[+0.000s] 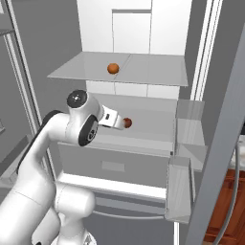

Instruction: Pick the tangerine and apple from the fridge and place them inside the tupperware on the counter.

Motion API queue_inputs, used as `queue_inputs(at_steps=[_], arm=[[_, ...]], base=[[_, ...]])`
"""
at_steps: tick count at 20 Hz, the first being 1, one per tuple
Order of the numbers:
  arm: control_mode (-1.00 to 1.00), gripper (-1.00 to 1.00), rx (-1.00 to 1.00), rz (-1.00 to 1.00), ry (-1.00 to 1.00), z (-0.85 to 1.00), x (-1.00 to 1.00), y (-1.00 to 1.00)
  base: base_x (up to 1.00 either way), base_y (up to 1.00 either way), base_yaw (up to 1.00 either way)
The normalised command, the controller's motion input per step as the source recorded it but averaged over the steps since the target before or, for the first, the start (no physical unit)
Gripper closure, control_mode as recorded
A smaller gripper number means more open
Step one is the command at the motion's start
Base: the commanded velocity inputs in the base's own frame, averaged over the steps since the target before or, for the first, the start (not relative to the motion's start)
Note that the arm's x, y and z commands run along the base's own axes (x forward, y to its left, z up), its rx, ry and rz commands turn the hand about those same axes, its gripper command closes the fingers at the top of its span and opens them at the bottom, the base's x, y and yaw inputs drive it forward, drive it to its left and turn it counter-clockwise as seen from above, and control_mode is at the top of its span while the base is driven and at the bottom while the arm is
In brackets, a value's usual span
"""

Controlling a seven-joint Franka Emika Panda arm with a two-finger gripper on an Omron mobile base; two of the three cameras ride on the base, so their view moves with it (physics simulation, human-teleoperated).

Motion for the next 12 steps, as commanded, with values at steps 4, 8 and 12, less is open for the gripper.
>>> queue_inputs(at_steps=[4, 8, 12], arm=[[-1.0, -1.0, 0.01, 0.0, 0.03, -0.12, 0.39, -0.03], [-1.0, -1.0, 0.0, 0.0, 0.08, -0.09, 0.44, 0.0], [-1.0, -1.0, 0.0, 0.0, 0.09, -0.1, 0.42, 0.0]], base=[[0.0, 0.0, 0.0], [0.0, 0.0, 0.0], [0.0, 0.0, 0.0]])
